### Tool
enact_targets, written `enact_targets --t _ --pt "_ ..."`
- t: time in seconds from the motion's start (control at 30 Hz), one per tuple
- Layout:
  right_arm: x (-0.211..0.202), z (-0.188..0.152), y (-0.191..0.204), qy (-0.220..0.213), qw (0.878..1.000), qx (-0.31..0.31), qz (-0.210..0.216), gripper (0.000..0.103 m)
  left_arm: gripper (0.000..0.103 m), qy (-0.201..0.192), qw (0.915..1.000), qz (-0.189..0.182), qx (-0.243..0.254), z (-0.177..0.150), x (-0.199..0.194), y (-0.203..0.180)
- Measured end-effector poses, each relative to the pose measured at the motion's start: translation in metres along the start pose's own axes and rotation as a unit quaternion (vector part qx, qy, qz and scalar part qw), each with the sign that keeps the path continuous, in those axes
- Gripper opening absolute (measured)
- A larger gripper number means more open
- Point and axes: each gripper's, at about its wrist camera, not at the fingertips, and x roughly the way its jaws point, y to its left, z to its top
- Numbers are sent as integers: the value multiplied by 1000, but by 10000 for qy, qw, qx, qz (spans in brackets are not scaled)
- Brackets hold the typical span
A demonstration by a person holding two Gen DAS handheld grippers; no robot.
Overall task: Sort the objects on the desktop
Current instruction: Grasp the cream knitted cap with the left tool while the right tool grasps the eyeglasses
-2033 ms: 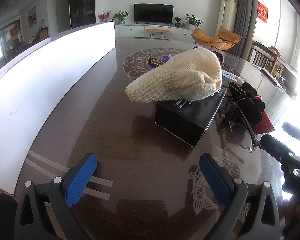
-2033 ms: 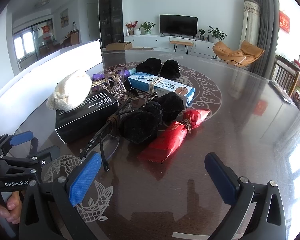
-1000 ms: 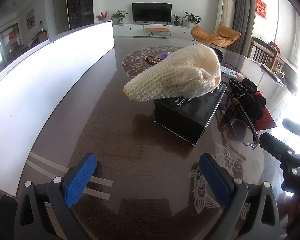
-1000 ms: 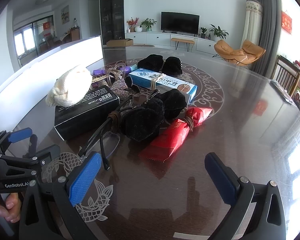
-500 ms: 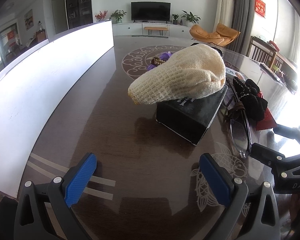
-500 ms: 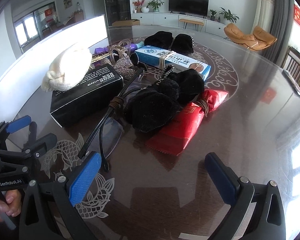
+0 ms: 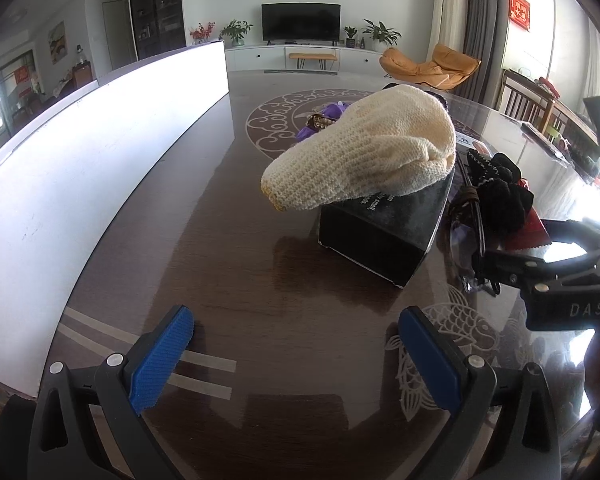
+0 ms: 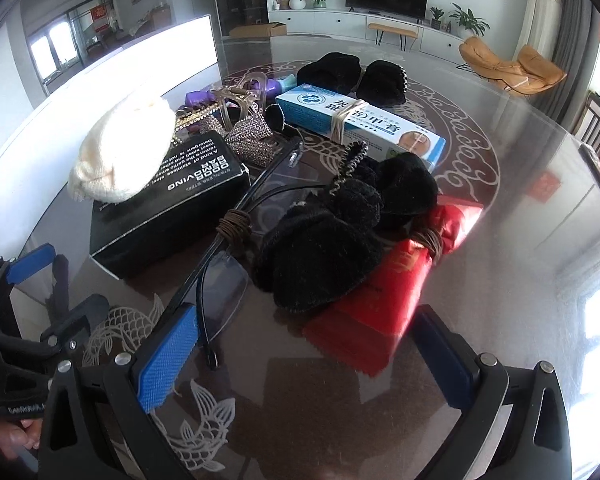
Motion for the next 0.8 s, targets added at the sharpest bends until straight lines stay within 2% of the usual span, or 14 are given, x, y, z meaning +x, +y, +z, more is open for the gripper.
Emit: enact_targets --t 0.23,0.37,0.7,0.8 --pt "22 34 5 -70 10000 8 -8 103 103 -16 10000 39 -37 -1 -1 3" --pt "26 40 5 6 10000 -63 8 103 103 17 10000 63 -72 0 -2 7" --pt "-5 -6 -27 30 9996 -250 155 103 103 1 9998 143 -164 2 0 14" --pt "-9 -9 -38 242 9991 -291 214 103 103 -17 9998 130 -154 2 0 14"
